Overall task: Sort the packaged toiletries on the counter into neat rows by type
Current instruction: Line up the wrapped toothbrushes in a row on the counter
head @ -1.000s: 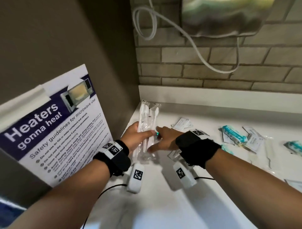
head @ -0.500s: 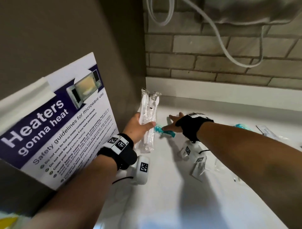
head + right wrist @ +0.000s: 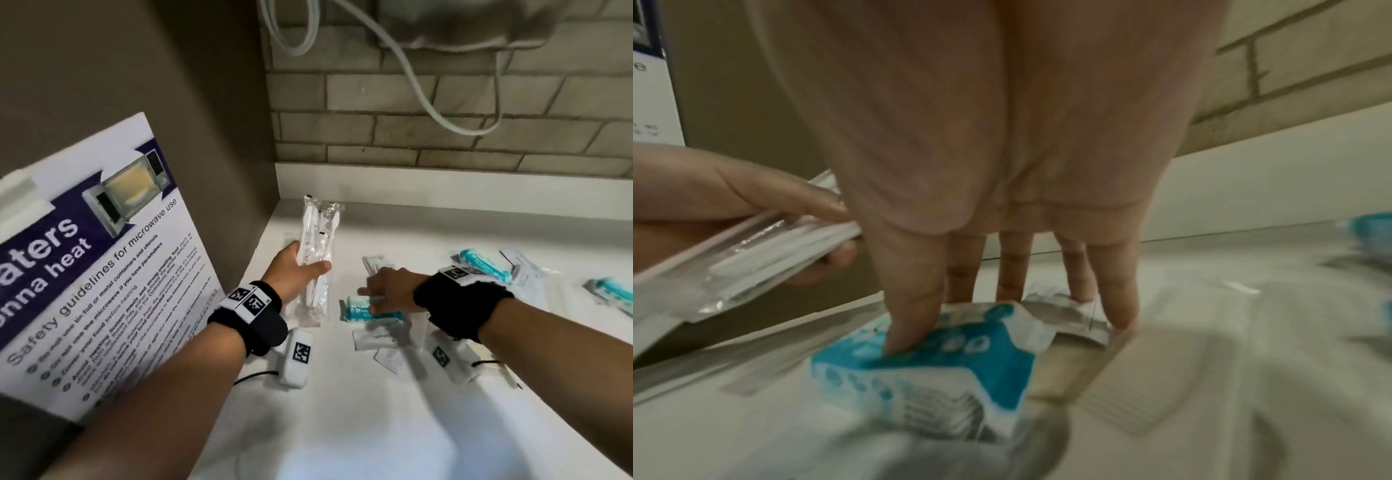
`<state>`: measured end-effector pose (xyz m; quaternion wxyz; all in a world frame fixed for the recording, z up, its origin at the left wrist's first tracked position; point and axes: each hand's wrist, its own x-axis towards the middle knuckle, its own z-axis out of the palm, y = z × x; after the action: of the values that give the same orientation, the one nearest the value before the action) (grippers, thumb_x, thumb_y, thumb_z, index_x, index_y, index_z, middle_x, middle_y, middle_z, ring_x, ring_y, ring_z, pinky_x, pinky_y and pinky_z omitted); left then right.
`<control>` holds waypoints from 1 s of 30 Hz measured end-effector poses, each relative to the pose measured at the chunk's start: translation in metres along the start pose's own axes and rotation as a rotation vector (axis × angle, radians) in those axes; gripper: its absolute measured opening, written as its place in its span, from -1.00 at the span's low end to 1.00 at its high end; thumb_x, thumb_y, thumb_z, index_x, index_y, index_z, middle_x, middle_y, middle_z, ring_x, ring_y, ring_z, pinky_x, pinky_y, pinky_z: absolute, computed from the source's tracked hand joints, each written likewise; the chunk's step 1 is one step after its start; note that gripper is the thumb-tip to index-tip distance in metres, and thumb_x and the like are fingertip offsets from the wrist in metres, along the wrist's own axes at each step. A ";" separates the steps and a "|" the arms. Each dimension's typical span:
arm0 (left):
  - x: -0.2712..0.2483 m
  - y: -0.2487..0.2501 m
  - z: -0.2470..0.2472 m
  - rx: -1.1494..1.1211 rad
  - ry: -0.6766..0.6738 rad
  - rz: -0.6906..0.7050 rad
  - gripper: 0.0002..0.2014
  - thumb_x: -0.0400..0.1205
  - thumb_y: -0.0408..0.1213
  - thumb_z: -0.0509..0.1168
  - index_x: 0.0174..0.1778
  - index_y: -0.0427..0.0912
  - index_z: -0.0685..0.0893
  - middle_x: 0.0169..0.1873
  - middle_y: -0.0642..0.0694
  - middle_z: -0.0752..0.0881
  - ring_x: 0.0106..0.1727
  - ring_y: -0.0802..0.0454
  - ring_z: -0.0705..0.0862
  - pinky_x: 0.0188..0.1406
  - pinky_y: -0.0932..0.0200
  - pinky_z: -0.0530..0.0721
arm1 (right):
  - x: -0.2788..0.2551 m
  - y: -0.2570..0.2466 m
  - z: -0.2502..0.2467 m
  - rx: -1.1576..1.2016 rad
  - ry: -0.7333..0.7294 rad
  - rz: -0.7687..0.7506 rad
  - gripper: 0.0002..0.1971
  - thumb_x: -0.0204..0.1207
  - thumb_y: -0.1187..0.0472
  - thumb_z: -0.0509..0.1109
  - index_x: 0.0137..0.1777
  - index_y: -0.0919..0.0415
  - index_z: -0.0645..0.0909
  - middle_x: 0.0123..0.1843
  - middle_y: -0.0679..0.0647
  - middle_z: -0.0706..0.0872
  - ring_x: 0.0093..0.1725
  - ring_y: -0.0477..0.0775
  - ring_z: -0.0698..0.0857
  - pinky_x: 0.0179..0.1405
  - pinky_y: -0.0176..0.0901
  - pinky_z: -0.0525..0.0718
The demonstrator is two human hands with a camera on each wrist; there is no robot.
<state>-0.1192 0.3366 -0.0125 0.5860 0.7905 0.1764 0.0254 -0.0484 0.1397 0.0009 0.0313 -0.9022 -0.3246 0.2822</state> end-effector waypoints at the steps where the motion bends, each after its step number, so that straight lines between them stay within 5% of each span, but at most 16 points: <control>1: -0.001 0.002 0.003 -0.004 -0.017 0.003 -0.64 0.54 -0.18 0.49 0.23 -0.10 0.62 0.02 -0.07 0.80 0.05 -0.05 0.78 0.25 -0.14 0.68 | -0.005 0.004 0.002 -0.009 0.000 0.010 -0.75 0.56 0.02 0.38 0.17 0.09 0.61 0.44 -0.07 0.59 0.26 0.02 0.61 0.21 -0.21 0.52; 7: -0.005 0.006 0.016 -0.015 -0.095 0.026 -0.64 0.53 -0.18 0.49 0.22 -0.08 0.63 0.03 -0.10 0.80 0.07 -0.09 0.78 0.27 -0.18 0.67 | -0.031 0.014 0.013 -0.087 -0.048 0.063 -0.49 0.49 -0.10 0.43 0.43 -0.01 0.54 0.37 -0.08 0.60 0.33 0.08 0.59 0.27 -0.15 0.51; 12: -0.008 0.000 0.020 -0.030 -0.134 0.053 -0.66 0.51 -0.16 0.51 0.18 -0.06 0.65 0.00 -0.09 0.81 0.04 -0.09 0.79 0.25 -0.18 0.68 | -0.042 0.004 0.013 -0.116 -0.109 0.105 -0.62 0.46 -0.01 0.49 0.25 0.09 0.67 0.22 0.04 0.72 0.11 0.05 0.62 0.10 -0.18 0.52; 15: -0.007 -0.002 0.017 -0.067 -0.124 0.052 -0.65 0.49 -0.15 0.52 0.17 -0.06 0.65 -0.02 -0.09 0.82 0.03 -0.10 0.80 0.24 -0.19 0.69 | -0.041 -0.004 -0.001 0.025 -0.021 0.127 -0.62 0.50 0.12 0.47 0.33 0.03 0.66 0.31 -0.06 0.69 0.29 0.01 0.60 0.09 -0.28 0.42; 19: -0.002 -0.005 0.016 -0.087 -0.125 0.049 -0.59 0.44 -0.10 0.54 0.18 -0.04 0.65 -0.01 -0.08 0.83 0.04 -0.10 0.80 0.24 -0.20 0.69 | -0.028 -0.011 -0.013 -0.071 0.144 0.126 -0.48 0.57 -0.01 0.38 0.52 0.03 0.47 0.52 0.04 0.52 0.50 0.11 0.47 0.39 -0.13 0.42; 24: 0.003 -0.011 0.017 -0.105 -0.098 0.045 -0.64 0.48 -0.14 0.54 0.16 -0.07 0.68 -0.03 -0.08 0.83 0.03 -0.08 0.80 0.24 -0.18 0.69 | -0.015 -0.008 0.008 -0.241 0.024 0.091 -0.71 0.48 -0.01 0.38 0.16 0.05 0.57 0.25 0.03 0.65 0.33 0.15 0.54 0.22 -0.08 0.53; 30: 0.005 -0.015 0.019 -0.070 -0.116 0.043 -0.66 0.48 -0.09 0.53 0.14 -0.06 0.68 -0.04 -0.07 0.83 0.00 -0.06 0.81 0.22 -0.14 0.70 | -0.043 -0.005 0.028 -0.240 -0.085 0.063 -0.34 0.40 -0.13 0.45 0.50 -0.25 0.33 0.35 0.04 0.39 0.36 0.20 0.43 0.32 0.04 0.51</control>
<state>-0.1133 0.3241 -0.0335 0.6217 0.7733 0.1241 -0.0018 -0.0928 0.1144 -0.0006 -0.0993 -0.8966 -0.3284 0.2801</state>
